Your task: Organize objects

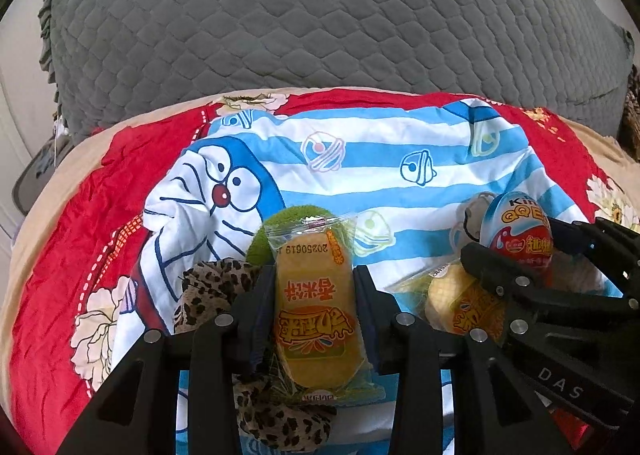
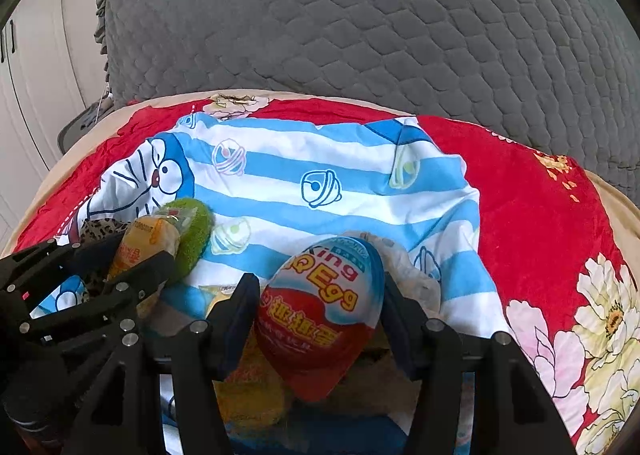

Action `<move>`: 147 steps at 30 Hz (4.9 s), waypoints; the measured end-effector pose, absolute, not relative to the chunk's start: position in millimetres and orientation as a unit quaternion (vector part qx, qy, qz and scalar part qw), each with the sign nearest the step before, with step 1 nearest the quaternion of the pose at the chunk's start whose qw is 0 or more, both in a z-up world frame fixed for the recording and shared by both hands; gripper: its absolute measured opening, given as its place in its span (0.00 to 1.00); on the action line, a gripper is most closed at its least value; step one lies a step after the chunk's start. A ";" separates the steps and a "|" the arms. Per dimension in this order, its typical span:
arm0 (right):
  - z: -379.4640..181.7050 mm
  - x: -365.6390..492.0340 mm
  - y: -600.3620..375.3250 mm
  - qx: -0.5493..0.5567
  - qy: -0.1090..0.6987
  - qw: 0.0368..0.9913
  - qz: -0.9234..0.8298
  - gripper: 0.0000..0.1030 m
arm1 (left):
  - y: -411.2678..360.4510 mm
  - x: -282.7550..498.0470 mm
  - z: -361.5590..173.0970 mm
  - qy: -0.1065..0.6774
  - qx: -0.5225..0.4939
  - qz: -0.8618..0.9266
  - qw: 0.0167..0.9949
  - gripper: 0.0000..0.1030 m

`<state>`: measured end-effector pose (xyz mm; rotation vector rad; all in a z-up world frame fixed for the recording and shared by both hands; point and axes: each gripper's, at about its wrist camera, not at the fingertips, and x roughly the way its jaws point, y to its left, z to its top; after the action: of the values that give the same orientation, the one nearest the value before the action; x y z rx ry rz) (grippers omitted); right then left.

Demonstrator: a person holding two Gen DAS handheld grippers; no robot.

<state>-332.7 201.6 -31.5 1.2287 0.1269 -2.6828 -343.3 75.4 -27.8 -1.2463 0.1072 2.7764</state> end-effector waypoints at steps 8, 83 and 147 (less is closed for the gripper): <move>-31.8 -332.1 201.5 0.414 0.042 0.093 -0.904 0.57 | 77.0 -342.2 -27.0 0.036 -0.411 0.910 0.045 0.41; 82.7 -193.5 203.2 0.358 0.034 0.090 -0.929 0.99 | 28.2 -208.0 79.7 0.006 -0.385 0.923 0.025 1.00; 9.7 -52.1 212.1 0.375 0.009 0.084 -0.923 0.99 | 12.0 -76.1 14.2 0.002 -0.393 0.920 -0.001 1.00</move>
<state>-52.1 212.1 9.7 1.1180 0.0266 -2.7559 -76.1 12.0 14.2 -1.2342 0.0069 2.8918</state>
